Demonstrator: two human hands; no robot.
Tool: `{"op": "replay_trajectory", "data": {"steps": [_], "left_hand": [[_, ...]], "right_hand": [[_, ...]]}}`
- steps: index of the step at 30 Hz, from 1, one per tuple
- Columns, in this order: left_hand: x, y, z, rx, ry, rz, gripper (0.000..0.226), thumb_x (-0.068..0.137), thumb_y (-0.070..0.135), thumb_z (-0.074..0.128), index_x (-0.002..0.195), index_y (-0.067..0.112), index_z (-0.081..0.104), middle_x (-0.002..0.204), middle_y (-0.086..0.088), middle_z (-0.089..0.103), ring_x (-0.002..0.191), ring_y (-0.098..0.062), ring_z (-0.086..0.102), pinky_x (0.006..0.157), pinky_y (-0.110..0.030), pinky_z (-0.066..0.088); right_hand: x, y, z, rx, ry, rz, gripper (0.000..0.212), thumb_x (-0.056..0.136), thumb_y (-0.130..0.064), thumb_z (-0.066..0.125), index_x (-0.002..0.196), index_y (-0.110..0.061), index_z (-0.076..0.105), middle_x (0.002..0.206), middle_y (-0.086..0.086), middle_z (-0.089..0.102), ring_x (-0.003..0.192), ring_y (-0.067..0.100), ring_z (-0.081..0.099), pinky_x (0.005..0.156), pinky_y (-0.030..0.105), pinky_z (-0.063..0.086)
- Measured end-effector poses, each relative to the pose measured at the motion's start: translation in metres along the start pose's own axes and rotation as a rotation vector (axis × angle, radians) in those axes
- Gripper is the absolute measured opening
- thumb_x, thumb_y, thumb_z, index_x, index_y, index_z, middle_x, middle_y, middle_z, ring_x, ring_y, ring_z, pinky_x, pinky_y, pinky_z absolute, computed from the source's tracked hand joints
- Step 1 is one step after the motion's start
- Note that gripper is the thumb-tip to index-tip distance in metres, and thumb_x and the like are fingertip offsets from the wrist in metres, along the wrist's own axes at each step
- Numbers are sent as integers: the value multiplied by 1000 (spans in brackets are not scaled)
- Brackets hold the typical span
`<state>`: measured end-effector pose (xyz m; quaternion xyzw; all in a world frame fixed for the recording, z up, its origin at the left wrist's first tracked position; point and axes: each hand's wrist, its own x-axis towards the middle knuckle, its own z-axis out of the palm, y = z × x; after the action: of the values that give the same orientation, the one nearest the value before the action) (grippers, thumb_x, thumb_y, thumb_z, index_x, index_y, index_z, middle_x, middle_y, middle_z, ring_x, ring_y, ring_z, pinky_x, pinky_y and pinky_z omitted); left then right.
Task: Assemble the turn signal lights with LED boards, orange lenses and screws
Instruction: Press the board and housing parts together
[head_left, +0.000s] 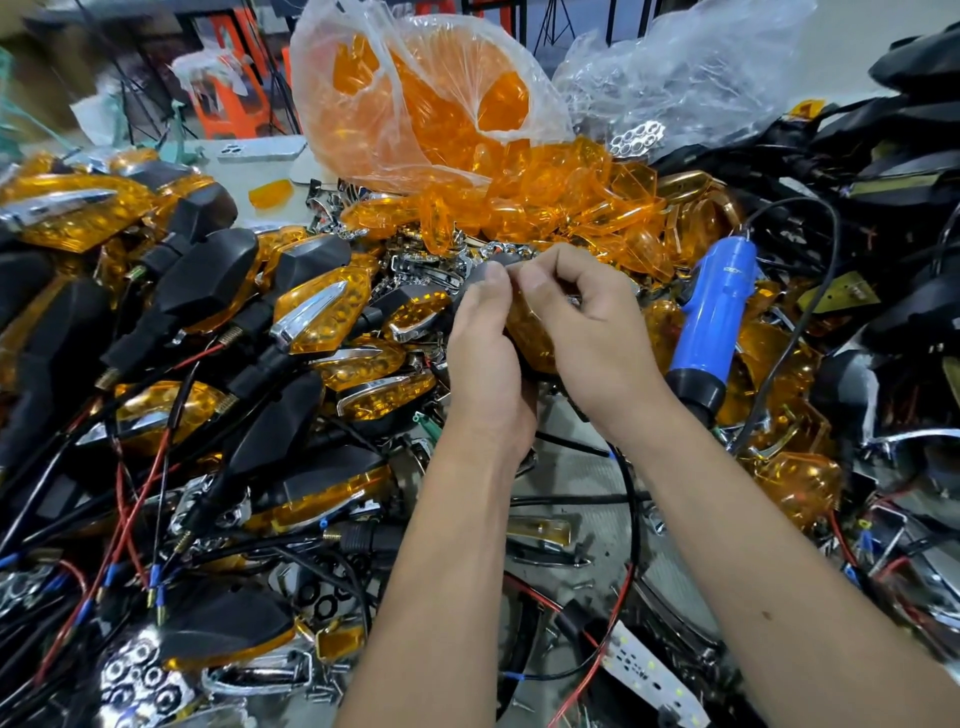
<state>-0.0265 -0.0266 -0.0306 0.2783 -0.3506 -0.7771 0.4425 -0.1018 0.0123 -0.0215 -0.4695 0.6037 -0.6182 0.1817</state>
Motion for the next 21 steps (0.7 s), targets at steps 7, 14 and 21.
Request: {"op": "replay_trajectory", "data": {"steps": [7, 14, 21], "left_hand": [[5, -2, -2, 130, 32, 182, 27, 111, 29, 45, 94, 15, 60, 94, -7, 61, 99, -29, 55, 93, -53, 46], [9, 5, -9, 168, -9, 297, 25, 108, 17, 53, 89, 18, 69, 91, 0, 67, 89, -19, 57, 85, -39, 48], [8, 20, -18, 115, -132, 158, 40, 86, 31, 67, 117, 7, 73, 111, -10, 70, 100, -23, 62, 88, -35, 55]], "right_hand": [[4, 3, -5, -102, -39, 214, 37, 99, -50, 63, 109, -15, 54, 91, -6, 54, 72, -7, 50, 67, 15, 44], [5, 0, -14, -194, -157, 282, 58, 98, -65, 54, 94, -8, 62, 56, -11, 50, 46, 7, 48, 46, 27, 39], [0, -2, -21, -369, 27, -137, 44, 92, -60, 64, 90, -20, 48, 72, -5, 50, 66, 13, 47, 64, 46, 47]]}}
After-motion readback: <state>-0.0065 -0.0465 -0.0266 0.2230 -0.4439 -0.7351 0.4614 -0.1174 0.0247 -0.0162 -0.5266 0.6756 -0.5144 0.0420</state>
